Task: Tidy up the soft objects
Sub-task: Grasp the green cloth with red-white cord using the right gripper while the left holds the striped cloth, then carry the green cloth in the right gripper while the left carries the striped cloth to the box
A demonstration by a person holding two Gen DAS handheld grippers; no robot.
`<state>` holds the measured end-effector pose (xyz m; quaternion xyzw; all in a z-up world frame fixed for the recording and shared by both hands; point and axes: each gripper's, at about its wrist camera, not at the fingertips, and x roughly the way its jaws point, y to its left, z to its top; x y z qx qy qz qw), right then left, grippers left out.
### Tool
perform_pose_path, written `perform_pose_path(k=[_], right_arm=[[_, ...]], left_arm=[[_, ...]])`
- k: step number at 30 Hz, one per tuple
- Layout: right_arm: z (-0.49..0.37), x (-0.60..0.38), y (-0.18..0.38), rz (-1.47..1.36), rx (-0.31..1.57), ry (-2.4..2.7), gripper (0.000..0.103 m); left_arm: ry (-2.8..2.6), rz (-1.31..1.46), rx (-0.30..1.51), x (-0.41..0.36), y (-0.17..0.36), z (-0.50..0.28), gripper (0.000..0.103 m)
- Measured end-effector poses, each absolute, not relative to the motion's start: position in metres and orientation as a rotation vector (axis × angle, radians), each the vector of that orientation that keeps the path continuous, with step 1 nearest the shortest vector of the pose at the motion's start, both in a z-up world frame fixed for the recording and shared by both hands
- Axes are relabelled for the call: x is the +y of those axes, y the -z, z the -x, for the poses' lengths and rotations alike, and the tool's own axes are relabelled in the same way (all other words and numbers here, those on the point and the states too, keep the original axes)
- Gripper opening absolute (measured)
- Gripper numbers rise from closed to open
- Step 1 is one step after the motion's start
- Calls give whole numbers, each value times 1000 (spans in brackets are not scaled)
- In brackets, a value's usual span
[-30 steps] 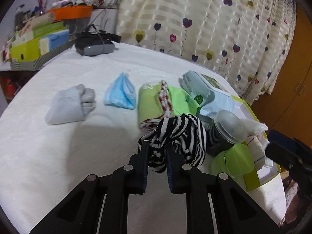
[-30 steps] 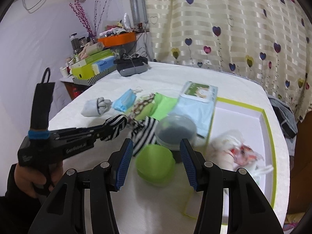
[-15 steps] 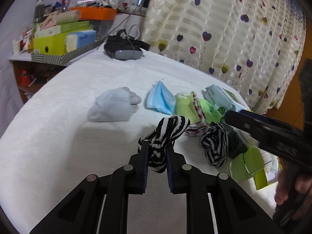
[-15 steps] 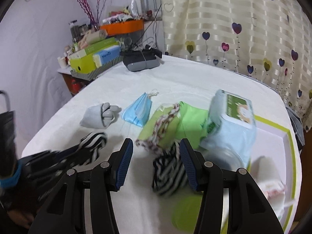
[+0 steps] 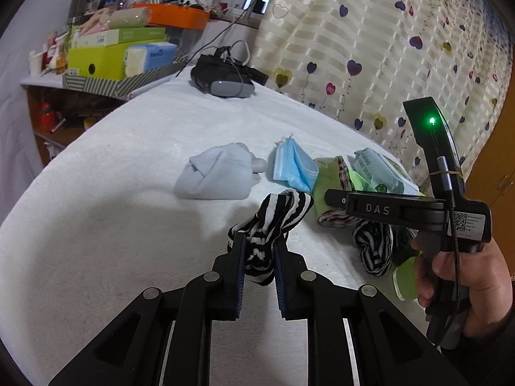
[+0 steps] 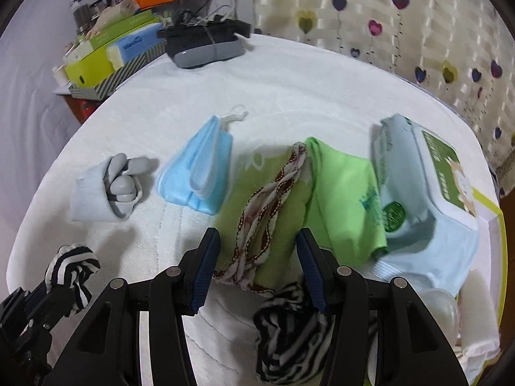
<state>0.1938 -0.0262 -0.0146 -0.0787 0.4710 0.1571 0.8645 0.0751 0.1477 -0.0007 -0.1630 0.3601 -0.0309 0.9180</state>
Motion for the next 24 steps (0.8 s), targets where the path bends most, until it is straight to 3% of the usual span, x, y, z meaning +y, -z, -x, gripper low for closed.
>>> perform_pose_path(k=[2,5,24], right_arm=[[-192,-21,13,184,975,-336,25],[-186,-20,9,201,942,-343,20],[-92,-49,-48,162,729,-512,19]], left_arm=[[63,338,742,149,2,-74,15],[63,340,738,149,1,-73,15],[73,303,690,121,-28,-50,16]])
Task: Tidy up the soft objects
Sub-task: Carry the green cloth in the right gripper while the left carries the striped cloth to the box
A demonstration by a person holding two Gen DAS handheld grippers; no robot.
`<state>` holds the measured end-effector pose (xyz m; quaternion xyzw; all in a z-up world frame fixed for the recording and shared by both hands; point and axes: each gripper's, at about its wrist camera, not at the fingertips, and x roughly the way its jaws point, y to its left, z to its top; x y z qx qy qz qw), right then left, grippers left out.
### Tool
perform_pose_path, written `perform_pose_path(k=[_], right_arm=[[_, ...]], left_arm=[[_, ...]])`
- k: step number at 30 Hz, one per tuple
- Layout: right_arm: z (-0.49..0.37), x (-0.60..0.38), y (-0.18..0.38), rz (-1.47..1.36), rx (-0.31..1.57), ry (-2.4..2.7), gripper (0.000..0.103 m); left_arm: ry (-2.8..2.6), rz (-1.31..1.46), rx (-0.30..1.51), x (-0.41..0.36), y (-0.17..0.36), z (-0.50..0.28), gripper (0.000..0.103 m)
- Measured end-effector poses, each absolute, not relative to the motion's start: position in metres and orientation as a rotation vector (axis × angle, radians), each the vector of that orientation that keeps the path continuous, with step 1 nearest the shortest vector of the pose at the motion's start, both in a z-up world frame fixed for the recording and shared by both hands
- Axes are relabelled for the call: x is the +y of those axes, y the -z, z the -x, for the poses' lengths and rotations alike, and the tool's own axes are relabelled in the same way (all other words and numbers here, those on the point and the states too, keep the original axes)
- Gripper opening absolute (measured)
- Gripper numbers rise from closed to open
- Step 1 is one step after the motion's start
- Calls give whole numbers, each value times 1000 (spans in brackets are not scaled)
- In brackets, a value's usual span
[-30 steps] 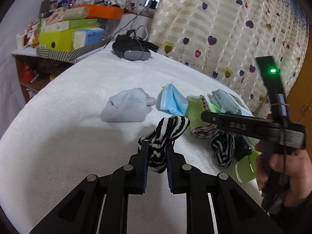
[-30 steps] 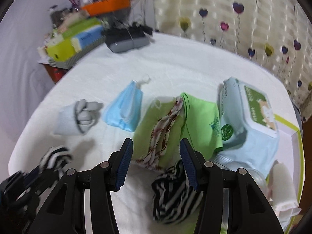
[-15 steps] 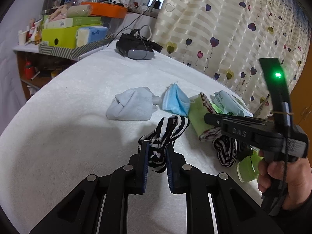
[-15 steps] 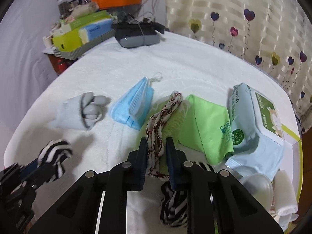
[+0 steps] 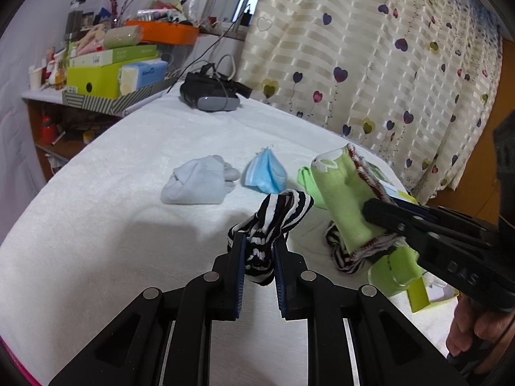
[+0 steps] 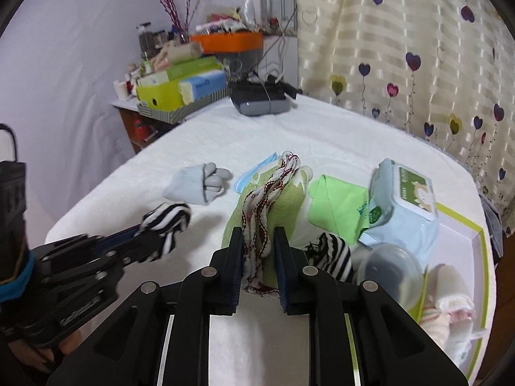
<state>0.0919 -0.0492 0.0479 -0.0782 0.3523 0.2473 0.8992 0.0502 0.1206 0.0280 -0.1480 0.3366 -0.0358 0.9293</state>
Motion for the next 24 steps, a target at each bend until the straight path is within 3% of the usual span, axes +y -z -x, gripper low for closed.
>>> perform_pose_path(k=[24], right_arm=[[-31,-128,-81,58,605,-513,19]], left_arm=[[135,185,646,43,-67,-29,16]])
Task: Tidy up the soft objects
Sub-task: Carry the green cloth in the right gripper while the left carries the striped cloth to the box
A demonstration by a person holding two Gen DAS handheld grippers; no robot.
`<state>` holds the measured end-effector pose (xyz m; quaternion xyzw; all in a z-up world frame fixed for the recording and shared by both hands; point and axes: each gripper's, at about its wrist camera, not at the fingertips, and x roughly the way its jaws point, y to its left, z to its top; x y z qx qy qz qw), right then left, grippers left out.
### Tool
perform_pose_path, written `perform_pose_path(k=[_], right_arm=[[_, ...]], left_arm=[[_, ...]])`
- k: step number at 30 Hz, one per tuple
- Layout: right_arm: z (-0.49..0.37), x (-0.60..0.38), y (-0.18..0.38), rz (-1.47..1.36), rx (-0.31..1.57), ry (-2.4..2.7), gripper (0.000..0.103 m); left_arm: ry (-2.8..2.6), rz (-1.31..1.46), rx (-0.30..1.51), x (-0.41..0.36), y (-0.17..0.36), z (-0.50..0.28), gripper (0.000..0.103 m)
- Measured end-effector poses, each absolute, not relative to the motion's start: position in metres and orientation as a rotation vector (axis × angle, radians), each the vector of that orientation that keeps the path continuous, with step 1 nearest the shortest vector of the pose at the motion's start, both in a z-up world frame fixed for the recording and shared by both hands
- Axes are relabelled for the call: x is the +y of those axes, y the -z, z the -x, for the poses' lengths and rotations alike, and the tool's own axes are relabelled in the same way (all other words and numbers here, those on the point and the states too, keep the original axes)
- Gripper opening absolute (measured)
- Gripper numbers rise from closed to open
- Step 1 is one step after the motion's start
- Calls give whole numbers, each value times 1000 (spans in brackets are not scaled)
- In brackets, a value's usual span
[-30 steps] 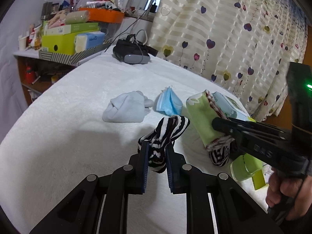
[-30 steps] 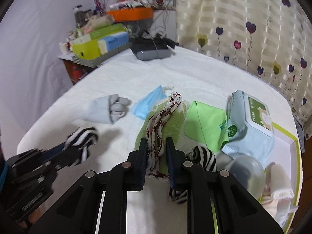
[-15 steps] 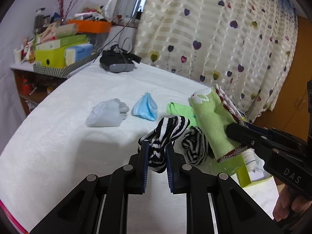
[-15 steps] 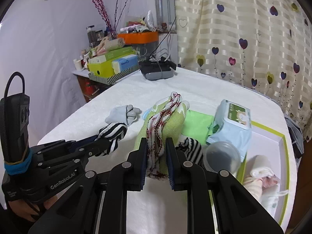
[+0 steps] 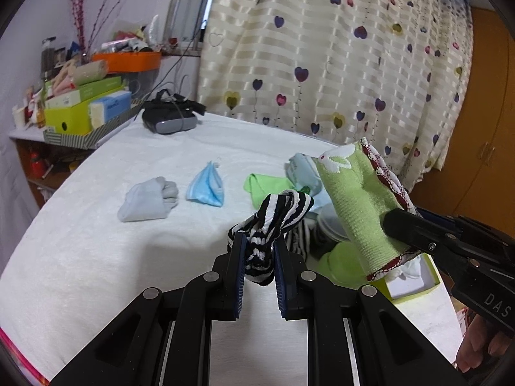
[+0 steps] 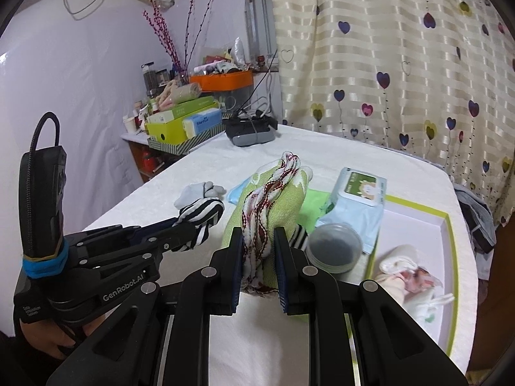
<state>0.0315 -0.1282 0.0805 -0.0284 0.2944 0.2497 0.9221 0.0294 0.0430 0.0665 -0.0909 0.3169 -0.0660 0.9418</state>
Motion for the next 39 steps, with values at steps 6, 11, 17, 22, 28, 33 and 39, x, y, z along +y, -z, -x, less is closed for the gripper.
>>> perform_pose_path(k=[6,11,17,22,28,33,39], right_arm=[[-23,-146,-81,46,596,-479,19],[-16,-164,-83,31,585,-446,19],[-11,-188,-84,8,576,-406,19],[-9,-205,-84,-11,573,-380,19],[-6,-224,-82,-34,572,-353,19],[-6,-247,-77,-63,577,-313,19],[-7,-286,-70,-107,594,-226,19]], left_arm=[[176,166,641,25,-72,-27,16],[217,142,639,5,-76,-25,16],[265,112,640,-22,-79,-26,16],[295,90,641,-41,-83,-27,16],[326,67,651,-63,-82,-28,16],[358,52,667,-83,-78,-34,16],[389,45,682,-99,-73,-40,16]])
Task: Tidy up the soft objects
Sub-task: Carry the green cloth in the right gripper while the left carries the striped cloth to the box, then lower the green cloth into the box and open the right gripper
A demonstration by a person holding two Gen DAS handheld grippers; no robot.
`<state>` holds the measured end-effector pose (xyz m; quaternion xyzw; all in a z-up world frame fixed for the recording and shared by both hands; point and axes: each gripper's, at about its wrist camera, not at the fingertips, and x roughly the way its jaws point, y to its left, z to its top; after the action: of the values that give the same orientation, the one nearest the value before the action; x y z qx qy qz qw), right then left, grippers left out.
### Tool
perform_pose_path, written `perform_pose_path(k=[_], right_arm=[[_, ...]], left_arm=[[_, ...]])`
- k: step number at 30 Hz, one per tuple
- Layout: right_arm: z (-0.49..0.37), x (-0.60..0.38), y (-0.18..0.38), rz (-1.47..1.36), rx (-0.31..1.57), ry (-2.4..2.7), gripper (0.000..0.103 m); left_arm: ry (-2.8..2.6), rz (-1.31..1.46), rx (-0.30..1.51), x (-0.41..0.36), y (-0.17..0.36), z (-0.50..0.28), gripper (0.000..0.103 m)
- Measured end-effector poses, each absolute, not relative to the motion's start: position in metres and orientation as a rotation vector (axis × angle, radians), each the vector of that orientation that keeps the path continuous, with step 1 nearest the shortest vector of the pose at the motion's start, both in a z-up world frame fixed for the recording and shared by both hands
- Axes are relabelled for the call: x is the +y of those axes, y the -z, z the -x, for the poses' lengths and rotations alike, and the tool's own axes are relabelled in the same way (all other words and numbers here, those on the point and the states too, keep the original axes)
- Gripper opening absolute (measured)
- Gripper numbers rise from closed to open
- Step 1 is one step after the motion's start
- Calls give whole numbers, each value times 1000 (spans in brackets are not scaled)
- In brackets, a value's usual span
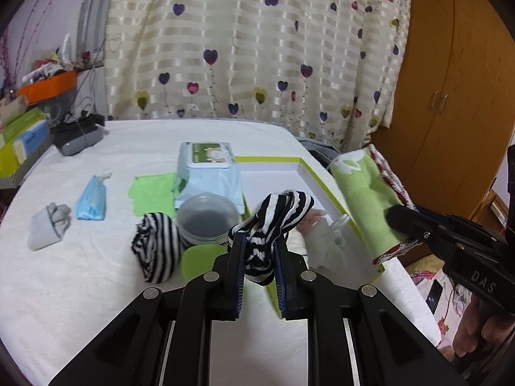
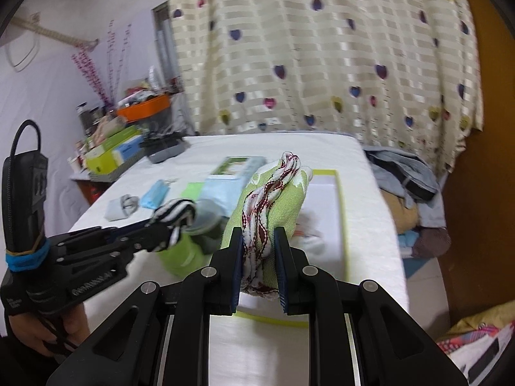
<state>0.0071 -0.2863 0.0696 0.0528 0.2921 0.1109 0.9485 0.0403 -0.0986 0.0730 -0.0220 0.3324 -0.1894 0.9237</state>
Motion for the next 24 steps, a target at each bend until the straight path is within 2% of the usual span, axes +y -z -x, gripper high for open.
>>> perform_pose_path(k=[11,24], right_arm=[[-11,-318,-32,-141,694,-170,19],[-60,-317,-7,-112,751,-169,19]], left_arm=[[442,26,737,-124,-53,-46,16],[439,25,768,-130,-42,-61,15]])
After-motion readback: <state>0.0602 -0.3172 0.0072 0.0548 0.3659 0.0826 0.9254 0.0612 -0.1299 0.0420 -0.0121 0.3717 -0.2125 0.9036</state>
